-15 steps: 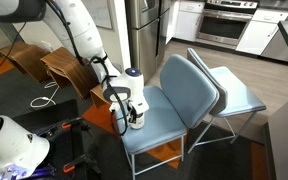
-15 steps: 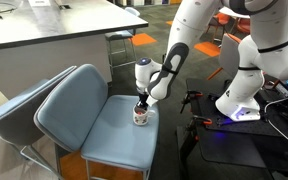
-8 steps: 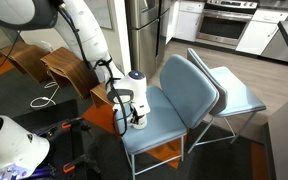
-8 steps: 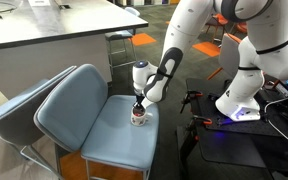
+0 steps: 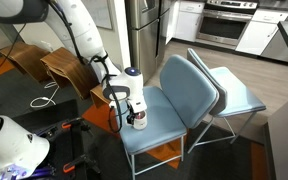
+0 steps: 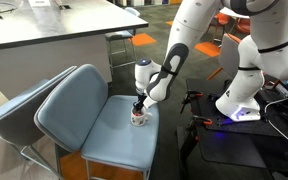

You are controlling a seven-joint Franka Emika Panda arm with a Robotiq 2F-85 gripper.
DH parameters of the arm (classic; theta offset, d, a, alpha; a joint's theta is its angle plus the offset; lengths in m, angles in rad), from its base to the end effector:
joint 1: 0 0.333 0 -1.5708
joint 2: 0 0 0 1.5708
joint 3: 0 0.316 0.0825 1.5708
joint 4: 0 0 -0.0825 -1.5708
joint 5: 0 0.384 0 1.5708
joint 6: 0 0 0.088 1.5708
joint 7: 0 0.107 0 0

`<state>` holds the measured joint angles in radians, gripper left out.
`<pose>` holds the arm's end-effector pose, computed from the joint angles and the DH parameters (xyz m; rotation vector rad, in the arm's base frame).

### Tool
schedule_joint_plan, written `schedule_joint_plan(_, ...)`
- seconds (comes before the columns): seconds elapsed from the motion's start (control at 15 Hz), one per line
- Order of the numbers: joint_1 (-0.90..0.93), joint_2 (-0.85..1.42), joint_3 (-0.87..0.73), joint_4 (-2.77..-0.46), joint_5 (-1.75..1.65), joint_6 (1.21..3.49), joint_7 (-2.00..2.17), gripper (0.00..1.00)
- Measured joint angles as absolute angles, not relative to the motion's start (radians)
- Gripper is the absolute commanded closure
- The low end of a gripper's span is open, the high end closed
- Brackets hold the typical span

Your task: Move the mug to the right

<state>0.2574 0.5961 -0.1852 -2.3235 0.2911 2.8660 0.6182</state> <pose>0.4942 0.0095 0.0866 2.8587 -1.2060 -0.0279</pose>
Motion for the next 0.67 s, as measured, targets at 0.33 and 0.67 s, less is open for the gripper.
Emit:
schedule_joint_plan(0.33,0.37,0.41,-0.287,-2.471,0.211,2.872,0.678,0.0)
schedule_joint_plan(0.67,0.444,0.217,-0.431,-2.571,-0.097,2.857,0.792,0.0)
